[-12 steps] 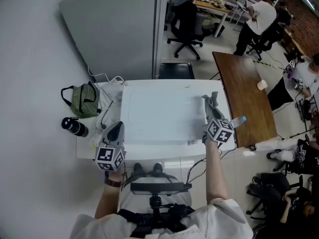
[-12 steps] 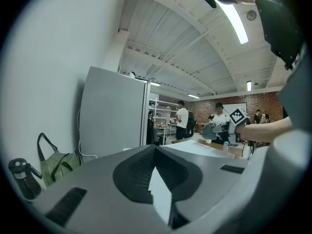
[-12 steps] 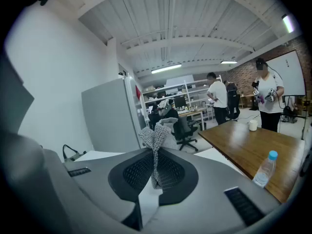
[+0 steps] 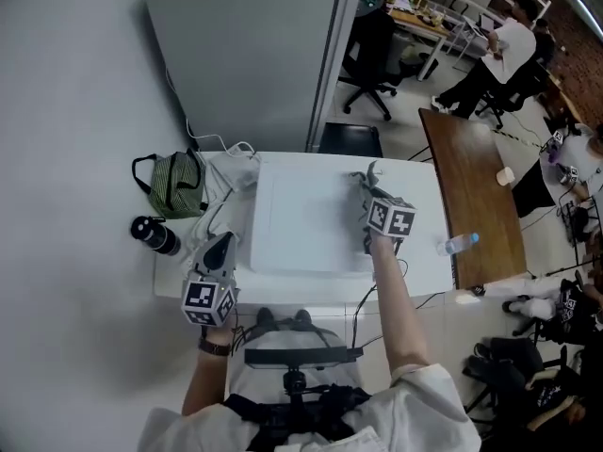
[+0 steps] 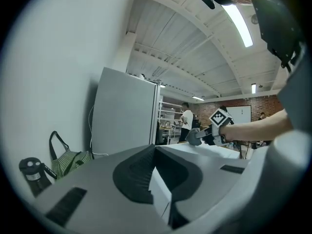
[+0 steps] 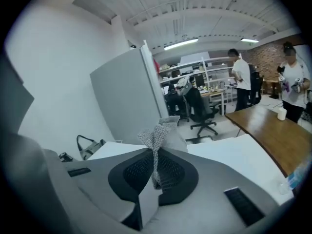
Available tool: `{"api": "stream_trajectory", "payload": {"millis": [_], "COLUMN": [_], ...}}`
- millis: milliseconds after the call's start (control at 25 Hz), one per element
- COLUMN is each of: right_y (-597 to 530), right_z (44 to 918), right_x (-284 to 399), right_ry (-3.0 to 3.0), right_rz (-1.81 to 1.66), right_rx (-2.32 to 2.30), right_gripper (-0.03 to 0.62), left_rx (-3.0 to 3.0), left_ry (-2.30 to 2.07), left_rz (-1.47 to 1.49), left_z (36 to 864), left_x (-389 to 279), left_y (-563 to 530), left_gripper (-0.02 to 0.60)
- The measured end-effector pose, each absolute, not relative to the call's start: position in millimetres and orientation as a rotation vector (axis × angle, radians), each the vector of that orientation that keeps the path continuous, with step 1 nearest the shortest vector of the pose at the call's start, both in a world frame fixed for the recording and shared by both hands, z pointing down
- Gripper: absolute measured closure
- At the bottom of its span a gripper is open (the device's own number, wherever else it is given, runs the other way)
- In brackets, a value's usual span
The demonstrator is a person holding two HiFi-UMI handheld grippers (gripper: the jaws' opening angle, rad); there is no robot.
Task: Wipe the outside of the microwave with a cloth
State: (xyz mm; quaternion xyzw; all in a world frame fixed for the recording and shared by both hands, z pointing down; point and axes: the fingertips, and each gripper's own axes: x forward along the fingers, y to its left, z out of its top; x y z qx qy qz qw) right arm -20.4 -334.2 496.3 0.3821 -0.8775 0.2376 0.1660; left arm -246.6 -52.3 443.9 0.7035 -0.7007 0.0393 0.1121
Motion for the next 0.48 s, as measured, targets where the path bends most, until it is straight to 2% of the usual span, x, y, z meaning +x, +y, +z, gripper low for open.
{"api": "stream_trajectory", "payload": {"millis": [280, 480], "right_y": [-233, -181], "right_z": [489, 471], "right_x": [-203, -273], "right_ry": [-2.629, -2.692], "right_rz": [0.716, 0.674], "right_rx": [0.647, 0.433], "right_gripper": [0.574, 0.574], "left_rx": [2.027, 2.004], "left_ry": [-2.063, -2.072], "left_rz": [0.097, 0.098], "left_z": [443, 444], "left_x": [-264, -273], "left_y": [-37, -29], "left_gripper": [0.574, 0.574]}}
